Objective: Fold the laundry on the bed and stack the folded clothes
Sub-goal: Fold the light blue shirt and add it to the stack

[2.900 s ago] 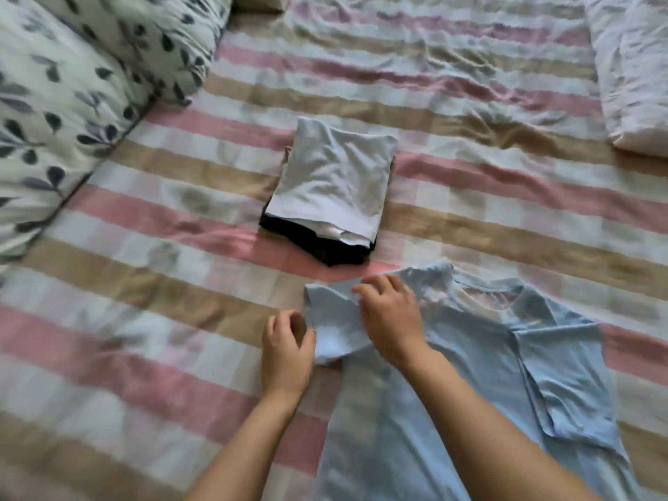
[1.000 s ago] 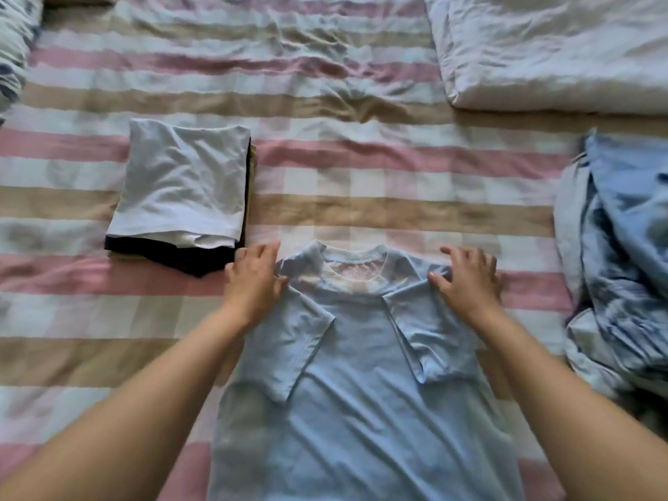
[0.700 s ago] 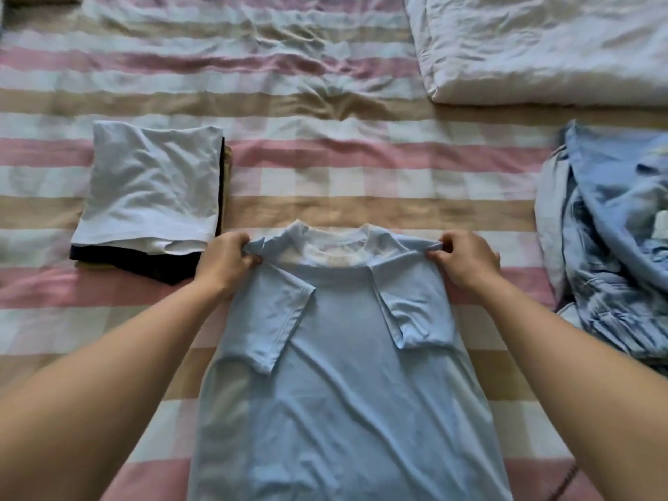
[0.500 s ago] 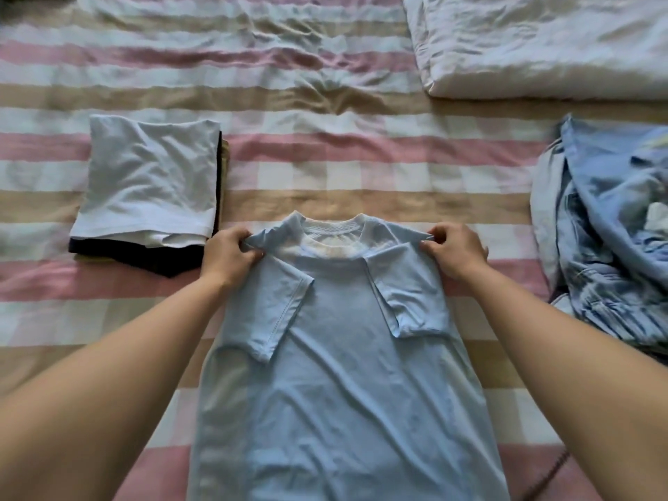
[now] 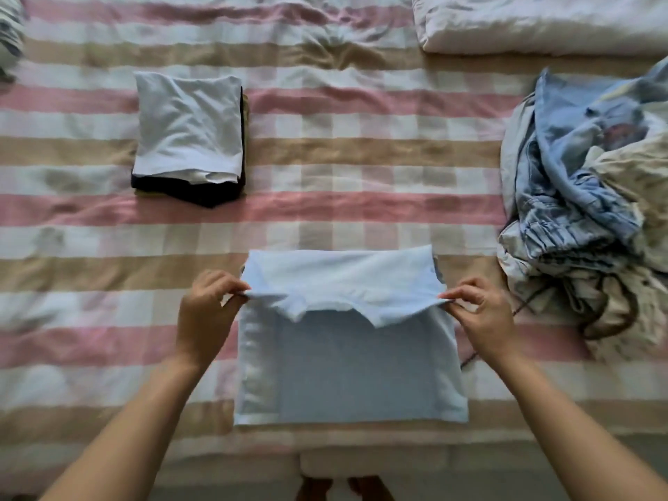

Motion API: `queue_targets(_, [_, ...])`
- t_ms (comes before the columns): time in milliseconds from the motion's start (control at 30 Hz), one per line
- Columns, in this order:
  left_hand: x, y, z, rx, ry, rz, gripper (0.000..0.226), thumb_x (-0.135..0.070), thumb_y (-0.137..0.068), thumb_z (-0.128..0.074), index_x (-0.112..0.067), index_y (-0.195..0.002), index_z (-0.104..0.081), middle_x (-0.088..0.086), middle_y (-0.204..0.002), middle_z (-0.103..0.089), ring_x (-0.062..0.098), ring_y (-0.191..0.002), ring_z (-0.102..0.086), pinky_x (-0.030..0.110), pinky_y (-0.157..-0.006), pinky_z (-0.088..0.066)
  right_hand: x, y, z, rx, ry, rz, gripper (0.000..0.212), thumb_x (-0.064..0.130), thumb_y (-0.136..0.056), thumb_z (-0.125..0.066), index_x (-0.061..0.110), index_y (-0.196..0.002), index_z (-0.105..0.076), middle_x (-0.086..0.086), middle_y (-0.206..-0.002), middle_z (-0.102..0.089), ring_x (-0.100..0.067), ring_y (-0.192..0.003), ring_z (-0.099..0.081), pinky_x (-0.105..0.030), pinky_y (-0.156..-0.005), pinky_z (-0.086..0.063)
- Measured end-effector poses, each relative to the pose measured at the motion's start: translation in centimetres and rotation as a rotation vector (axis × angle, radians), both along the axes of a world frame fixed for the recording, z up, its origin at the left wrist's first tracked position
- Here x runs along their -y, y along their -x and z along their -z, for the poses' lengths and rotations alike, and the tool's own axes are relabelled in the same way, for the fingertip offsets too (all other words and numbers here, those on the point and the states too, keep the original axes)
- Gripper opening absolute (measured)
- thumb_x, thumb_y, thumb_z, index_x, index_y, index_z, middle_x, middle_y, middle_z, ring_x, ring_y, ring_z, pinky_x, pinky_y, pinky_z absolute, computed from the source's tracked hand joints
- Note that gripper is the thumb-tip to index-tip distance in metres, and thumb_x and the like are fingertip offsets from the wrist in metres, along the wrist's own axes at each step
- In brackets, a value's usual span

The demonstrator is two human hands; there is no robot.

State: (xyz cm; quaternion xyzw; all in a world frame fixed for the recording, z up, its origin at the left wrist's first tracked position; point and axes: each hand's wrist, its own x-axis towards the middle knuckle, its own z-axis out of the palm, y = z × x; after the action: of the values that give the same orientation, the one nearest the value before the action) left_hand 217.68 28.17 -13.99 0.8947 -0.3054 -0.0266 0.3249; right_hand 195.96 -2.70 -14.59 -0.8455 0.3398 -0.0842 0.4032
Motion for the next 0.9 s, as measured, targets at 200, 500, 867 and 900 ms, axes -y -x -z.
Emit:
queue_targets(200, [-5.8, 9.0, 2.5, 0.03, -0.108, 0.091, 0.014, -0.011, -0.075, -0.06, -0.004, -0.065, -0.067, 0.006, -0.064, -0.062, 0.011, -0.067, -0.047, 0.024, -0.058, -0.039, -5.6, 9.1, 3.0, -0.108, -0.046, 0.027, 0.028, -0.006, -0.065, -0.077, 0.021, -0.071, -0.07, 0.003, -0.072, -0.053, -0.017, -0.072, -0.053, -0.014, -0.066, -0.039])
queue_targets(500, [-6.7, 13.6, 5.4, -0.527, -0.034, -0.222, 0.041, 0.02, -0.069, -0.057, -0.005, -0.102, -0.06, 0.009, -0.1, -0.056, 0.022, -0.091, -0.056, 0.015, -0.078, -0.044, -7.9, 12.5, 5.8, -0.248, -0.092, 0.09, 0.032, -0.013, -0.075, -0.061, 0.012, -0.094, -0.069, 0.0, -0.087, -0.064, -0.022, -0.084, -0.06, -0.029, -0.077, -0.047])
queue_targets(867, [-0.6, 14.8, 4.5, -0.325, -0.248, -0.406, 0.046, 0.011, -0.071, -0.063, -0.002, -0.114, -0.056, 0.019, -0.112, -0.053, 0.034, -0.104, -0.049, 0.044, -0.091, -0.041, -9.0, 9.4, 5.4, -0.315, -0.097, 0.559, 0.029, 0.007, -0.074, -0.073, 0.007, -0.099, -0.06, -0.016, -0.104, -0.055, -0.031, -0.097, -0.051, -0.039, -0.085, -0.042])
queue_targets(900, [0.6, 14.7, 4.6, -0.302, -0.244, -0.269, 0.047, 0.01, -0.072, -0.062, -0.003, -0.117, -0.057, 0.018, -0.115, -0.053, 0.033, -0.105, -0.049, 0.043, -0.093, -0.04, -9.2, 9.1, 5.2, -0.318, -0.053, 0.547, 0.037, 0.011, -0.072, -0.076, 0.006, -0.104, -0.059, -0.017, -0.109, -0.053, -0.032, -0.1, -0.048, -0.042, -0.088, -0.041])
